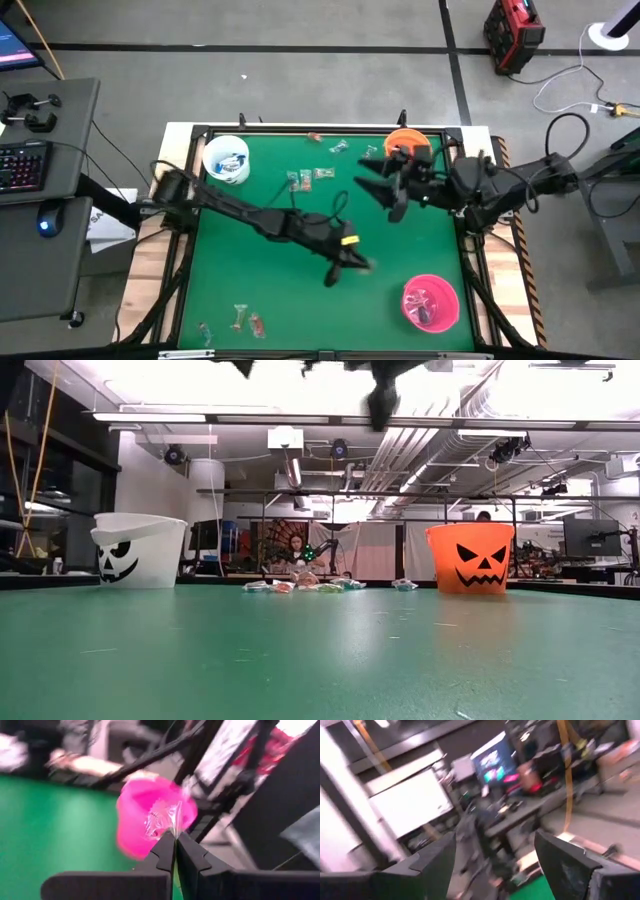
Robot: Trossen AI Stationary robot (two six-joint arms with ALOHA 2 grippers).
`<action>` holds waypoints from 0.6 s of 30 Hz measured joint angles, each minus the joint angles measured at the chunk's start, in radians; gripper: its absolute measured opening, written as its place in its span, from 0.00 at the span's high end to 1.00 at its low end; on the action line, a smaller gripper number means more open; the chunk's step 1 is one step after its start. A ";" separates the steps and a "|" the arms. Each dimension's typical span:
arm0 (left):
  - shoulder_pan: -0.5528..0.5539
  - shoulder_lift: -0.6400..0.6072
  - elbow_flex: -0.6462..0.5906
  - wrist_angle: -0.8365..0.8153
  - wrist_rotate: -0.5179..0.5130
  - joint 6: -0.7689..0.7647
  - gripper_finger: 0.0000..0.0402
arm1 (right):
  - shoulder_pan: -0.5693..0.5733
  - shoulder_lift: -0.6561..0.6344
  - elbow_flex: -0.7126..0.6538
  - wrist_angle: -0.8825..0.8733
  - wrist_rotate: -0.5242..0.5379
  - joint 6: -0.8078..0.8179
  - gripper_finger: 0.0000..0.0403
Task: Sort candy by brand, put in halloween buckets
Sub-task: Put the green gummy into the pink bucket
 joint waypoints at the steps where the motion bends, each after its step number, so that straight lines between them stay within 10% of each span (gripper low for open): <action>1: -0.002 0.035 0.039 0.042 0.017 -0.004 1.00 | 0.000 -0.007 0.000 0.004 0.026 -0.021 0.35; 18: -0.009 0.499 0.606 0.129 0.049 0.068 1.00 | -0.060 -0.025 0.000 -0.012 0.102 -0.086 0.35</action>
